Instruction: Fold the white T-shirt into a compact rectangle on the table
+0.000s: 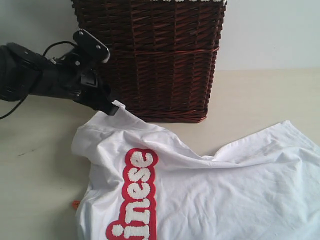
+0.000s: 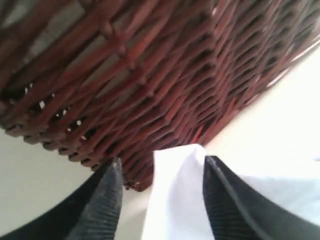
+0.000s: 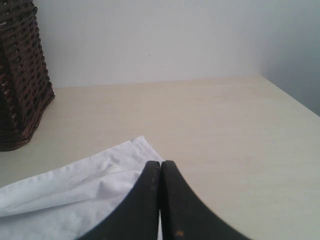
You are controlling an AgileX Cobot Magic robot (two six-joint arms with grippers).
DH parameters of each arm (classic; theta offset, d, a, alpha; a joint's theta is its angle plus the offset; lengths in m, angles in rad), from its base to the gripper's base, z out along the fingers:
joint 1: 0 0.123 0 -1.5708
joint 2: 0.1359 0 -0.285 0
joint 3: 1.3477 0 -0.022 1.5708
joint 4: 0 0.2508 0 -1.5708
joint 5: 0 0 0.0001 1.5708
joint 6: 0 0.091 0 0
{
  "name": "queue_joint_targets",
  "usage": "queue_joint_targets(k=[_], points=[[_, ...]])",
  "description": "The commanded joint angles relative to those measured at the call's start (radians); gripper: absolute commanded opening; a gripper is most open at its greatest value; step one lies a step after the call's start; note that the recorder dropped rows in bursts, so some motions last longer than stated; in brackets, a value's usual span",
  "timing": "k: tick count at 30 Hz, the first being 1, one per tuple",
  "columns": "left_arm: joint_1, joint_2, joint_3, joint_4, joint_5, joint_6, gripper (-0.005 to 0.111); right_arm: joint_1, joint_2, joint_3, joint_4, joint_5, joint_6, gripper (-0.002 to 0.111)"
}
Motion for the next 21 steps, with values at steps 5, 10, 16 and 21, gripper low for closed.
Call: queue_joint_targets(k=[5,10,16,21], points=[[0.025,-0.075,0.107,0.043,0.617,-0.057,0.028,0.001,-0.006,0.004,-0.003,-0.01,0.001,0.0],[0.006,0.011,0.187,0.048,0.639,0.176,0.0,0.001,-0.006,0.004,-0.003,-0.01,0.001,0.0],[0.006,0.084,0.199,0.189,0.428,0.213,0.0,0.001,-0.006,0.004,-0.003,-0.01,0.001,0.0],[0.018,0.084,0.223,0.296,0.302,0.206,0.0,0.001,-0.006,0.004,-0.003,-0.01,0.001,0.0]])
